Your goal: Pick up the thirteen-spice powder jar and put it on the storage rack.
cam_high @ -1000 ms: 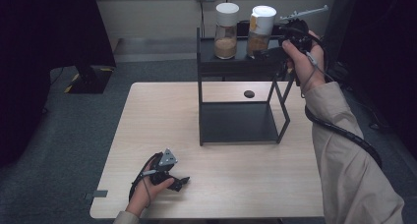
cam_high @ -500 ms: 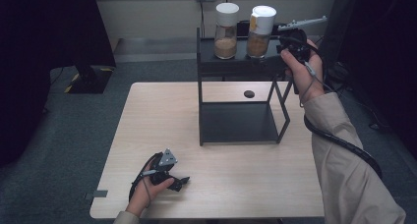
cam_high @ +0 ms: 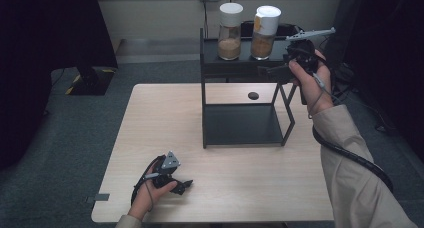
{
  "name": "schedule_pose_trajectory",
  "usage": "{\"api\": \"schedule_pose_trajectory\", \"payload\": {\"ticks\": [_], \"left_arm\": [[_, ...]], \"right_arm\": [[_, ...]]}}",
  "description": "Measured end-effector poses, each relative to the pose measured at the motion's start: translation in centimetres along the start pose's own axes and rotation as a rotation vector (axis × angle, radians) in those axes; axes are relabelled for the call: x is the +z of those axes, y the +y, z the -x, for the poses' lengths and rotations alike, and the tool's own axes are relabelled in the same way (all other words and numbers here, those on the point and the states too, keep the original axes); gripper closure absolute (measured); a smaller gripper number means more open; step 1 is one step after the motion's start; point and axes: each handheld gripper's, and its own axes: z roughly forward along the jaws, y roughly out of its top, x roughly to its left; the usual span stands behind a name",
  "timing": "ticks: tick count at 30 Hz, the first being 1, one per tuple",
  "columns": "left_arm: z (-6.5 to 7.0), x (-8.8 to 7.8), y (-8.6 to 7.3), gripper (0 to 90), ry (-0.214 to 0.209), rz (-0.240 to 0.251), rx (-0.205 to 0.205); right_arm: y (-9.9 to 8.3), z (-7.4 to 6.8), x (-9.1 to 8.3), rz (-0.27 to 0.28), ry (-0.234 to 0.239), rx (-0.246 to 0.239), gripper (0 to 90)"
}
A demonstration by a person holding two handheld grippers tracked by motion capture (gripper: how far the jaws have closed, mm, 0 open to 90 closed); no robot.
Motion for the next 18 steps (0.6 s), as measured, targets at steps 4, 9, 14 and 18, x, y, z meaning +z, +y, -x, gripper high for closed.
{"api": "schedule_pose_trajectory", "payload": {"ticks": [4,9,14,18], "left_arm": [[0.0,0.0,0.0,0.0,0.000,0.000,0.000],[0.0,0.0,0.0,0.0,0.000,0.000,0.000],[0.0,0.0,0.0,0.0,0.000,0.000,0.000],[0.0,0.0,0.0,0.0,0.000,0.000,0.000]], "right_arm": [[-0.5,-0.1,0.1,-0.003,0.009,0.000,1.1],[-1.1,-0.4,0.3,-0.004,0.020,-0.004,1.1],[-1.5,-0.7,0.4,-0.004,0.026,-0.005,1.1],[-1.8,-0.8,0.5,-0.007,0.033,-0.005,1.1]]}}
